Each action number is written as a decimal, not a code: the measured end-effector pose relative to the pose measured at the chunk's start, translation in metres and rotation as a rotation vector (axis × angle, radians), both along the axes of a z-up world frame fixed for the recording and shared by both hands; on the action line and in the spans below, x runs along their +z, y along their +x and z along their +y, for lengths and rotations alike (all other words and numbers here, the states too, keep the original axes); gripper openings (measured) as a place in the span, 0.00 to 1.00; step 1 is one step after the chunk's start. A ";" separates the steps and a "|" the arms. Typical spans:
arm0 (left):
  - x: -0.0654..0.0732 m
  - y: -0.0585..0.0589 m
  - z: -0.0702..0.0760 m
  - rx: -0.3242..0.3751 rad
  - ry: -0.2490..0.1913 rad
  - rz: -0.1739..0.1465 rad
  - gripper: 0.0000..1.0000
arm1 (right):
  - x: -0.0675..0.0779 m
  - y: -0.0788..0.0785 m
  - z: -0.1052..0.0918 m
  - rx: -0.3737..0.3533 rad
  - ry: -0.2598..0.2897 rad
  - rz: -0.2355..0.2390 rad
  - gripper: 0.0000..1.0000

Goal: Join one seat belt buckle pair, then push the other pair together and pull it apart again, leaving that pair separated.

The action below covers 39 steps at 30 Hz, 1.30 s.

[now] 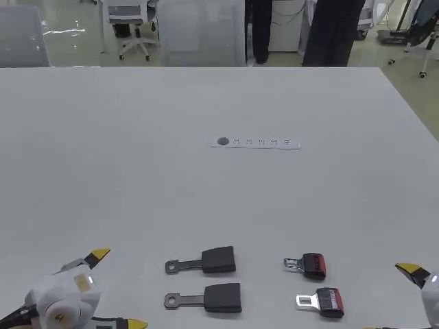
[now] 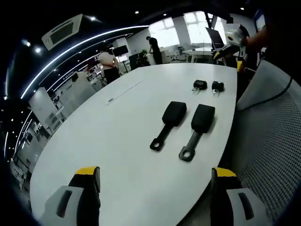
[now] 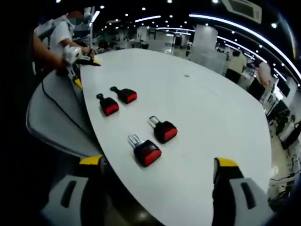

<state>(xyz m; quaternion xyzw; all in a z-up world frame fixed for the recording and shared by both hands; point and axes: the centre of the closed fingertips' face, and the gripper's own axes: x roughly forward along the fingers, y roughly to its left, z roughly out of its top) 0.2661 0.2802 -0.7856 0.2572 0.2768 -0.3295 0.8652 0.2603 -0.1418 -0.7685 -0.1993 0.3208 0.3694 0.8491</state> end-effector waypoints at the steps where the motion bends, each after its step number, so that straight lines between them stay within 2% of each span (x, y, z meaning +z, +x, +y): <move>1: 0.000 0.000 0.000 0.000 -0.002 0.001 0.99 | 0.000 0.000 0.000 0.000 0.001 0.000 0.98; 17: -0.001 0.000 0.001 -0.003 0.007 -0.003 0.97 | 0.001 0.001 0.002 -0.036 0.016 0.017 1.00; 23: 0.000 0.000 -0.001 -0.003 0.000 0.001 0.99 | 0.003 0.001 0.004 -0.030 0.022 0.007 0.99; 27: 0.003 0.000 -0.001 0.000 0.005 -0.009 0.99 | 0.005 0.000 0.009 0.002 0.025 -0.011 1.00; 29: 0.002 0.001 -0.001 0.001 0.004 -0.007 0.99 | 0.003 -0.001 0.010 0.002 0.023 0.002 1.00; 34: 0.002 -0.001 -0.003 -0.007 0.010 -0.005 0.99 | 0.007 0.001 0.010 0.002 0.024 -0.022 1.00; 36: 0.003 -0.001 -0.003 -0.008 0.019 -0.011 1.00 | 0.007 0.001 0.009 0.006 0.019 -0.026 0.98; 37: 0.005 0.000 -0.003 -0.009 0.023 -0.023 1.00 | 0.006 0.001 0.008 0.005 0.021 -0.022 0.96; 38: 0.006 0.001 -0.002 -0.007 0.023 -0.024 1.00 | 0.004 -0.003 0.007 0.006 0.018 0.003 0.93; 39: 0.006 0.001 -0.002 -0.005 0.024 -0.023 1.00 | 0.002 -0.005 0.006 0.017 0.006 0.013 0.85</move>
